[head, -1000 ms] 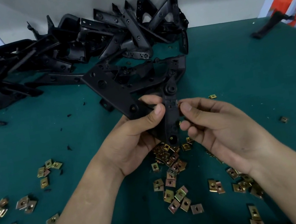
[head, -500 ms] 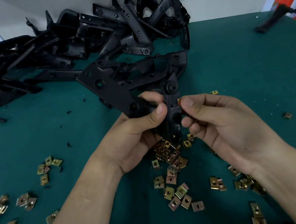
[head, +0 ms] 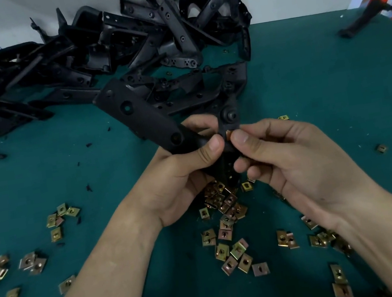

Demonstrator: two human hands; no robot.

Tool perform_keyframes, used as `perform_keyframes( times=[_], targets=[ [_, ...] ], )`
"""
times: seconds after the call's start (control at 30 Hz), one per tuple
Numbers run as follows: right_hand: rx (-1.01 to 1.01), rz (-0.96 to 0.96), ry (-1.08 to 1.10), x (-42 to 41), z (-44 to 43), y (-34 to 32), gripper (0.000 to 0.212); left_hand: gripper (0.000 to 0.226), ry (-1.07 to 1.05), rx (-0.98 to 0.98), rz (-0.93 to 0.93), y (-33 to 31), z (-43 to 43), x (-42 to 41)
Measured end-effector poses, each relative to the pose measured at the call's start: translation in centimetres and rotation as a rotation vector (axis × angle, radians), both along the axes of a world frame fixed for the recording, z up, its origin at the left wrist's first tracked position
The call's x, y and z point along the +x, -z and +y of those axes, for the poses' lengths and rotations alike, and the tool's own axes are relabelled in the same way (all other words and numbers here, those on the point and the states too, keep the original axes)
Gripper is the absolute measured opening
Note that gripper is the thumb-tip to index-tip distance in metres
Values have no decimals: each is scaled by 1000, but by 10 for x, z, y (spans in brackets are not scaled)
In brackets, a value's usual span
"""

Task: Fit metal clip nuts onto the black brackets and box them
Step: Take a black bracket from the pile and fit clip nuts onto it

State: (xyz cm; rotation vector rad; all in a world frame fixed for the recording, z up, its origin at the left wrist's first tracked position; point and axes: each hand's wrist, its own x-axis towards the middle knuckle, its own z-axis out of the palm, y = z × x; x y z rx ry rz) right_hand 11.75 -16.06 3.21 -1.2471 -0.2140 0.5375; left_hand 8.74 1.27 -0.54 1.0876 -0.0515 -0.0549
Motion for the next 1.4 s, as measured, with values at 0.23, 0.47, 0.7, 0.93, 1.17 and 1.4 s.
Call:
perform_keyframes(
  times=[0.23,0.47,0.7,0.93,1.17,1.4],
  targets=[
    [68,29,70,7,-2,3,33,41,-165,-204,40,0,5,6],
    [32,-16,73,9,-6,4,22,37,-196,-247,65,3,9,8],
    [121,78,31,13,-7,4,38,62,-163,-213,74,0,8,6],
    [52,107,48,10,-4,7,55,43,-46,-227,9,4,7,4],
    [103,143,30,8,-1,5,55,32,-39,-247,-14,4,4,3],
    [125,130,64,7,0,6,51,27,-68,-274,-14,3,4,3]
  ],
)
